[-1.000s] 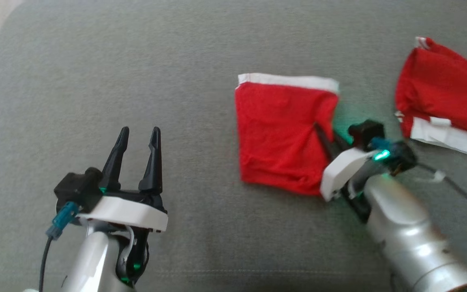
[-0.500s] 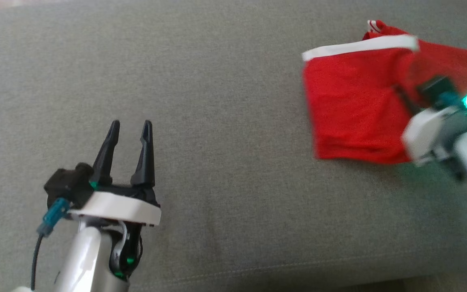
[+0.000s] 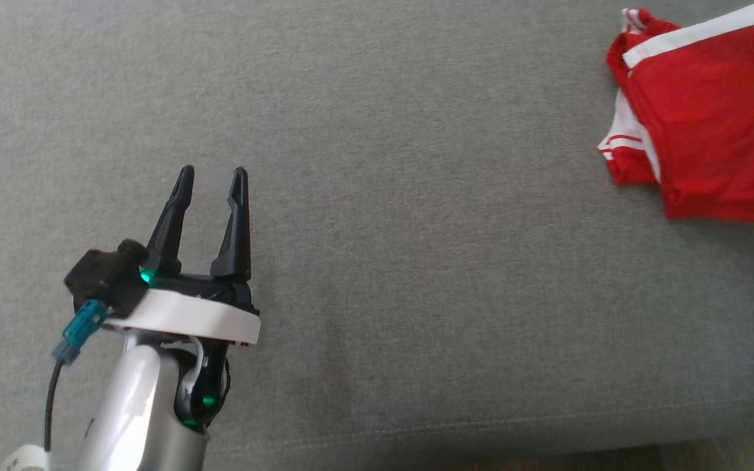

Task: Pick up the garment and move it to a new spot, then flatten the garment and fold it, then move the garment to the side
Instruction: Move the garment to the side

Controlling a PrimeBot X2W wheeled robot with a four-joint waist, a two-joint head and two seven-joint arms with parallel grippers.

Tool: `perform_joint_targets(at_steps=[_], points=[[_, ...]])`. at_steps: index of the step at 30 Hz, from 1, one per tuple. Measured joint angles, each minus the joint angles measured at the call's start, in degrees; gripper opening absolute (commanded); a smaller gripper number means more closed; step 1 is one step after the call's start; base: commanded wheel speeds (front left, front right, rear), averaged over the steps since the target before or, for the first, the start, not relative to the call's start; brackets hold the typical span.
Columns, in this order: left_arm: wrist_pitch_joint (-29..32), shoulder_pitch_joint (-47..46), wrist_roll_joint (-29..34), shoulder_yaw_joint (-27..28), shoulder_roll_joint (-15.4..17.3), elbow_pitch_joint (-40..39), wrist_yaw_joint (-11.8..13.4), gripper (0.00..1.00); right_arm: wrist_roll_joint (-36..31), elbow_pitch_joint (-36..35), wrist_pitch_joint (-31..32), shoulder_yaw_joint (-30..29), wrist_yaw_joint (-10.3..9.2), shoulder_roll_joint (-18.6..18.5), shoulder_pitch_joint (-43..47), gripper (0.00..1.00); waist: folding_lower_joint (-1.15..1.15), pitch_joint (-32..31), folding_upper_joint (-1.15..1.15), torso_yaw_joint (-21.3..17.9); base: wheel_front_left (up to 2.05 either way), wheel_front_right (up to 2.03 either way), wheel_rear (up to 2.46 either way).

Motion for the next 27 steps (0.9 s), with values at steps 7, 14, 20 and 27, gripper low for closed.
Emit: perform_joint_targets(at_steps=[7,14,20,27], points=[[0.0,-0.2,0.0,0.1,0.0,0.1,-0.2,1.0,-1.5,3.2,5.2,-10.0,0.0,1.2,0.6,0.0,0.0,1.3,0.0,1.7,0.0,0.0,0.0],[0.0,-0.3,0.0,0.2,0.0,0.1,-0.2,1.0,-4.2,4.1,7.1,-19.1,0.0,5.6,4.8,0.0,0.0,2.0,0.0,2.1,0.0,0.0,0.0],[0.0,-0.9,0.0,0.5,0.0,0.3,-0.4,1.0,-6.5,2.8,8.1,-25.7,0.0,8.4,6.1,0.73,0.0,2.3,0.0,1.8,0.0,0.0,0.0],[0.0,-0.9,0.0,0.4,0.0,0.9,-0.6,1.0,-9.5,-0.3,9.2,-31.4,0.0,12.2,7.3,1.0,0.0,1.5,0.0,1.5,0.0,0.0,0.0]])
